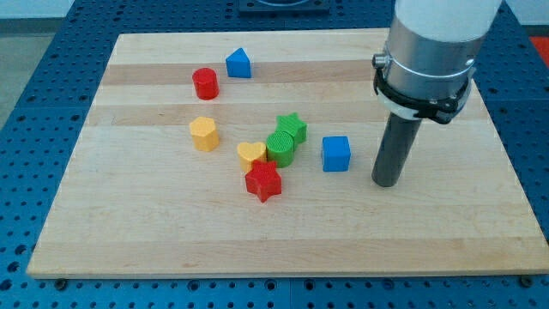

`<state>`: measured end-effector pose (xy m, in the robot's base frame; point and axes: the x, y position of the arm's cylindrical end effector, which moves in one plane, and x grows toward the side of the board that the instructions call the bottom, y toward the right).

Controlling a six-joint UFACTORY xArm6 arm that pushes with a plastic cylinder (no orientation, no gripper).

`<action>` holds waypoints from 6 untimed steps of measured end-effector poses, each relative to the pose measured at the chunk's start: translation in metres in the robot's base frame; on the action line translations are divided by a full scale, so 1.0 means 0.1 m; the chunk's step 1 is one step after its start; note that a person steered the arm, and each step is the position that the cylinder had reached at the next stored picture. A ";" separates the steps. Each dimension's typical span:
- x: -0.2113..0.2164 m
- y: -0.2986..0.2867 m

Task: Place the arm diagonally to the top right of blue cube

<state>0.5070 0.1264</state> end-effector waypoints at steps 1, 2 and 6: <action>-0.05 0.00; -0.15 0.00; -0.62 -0.01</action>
<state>0.4452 0.1253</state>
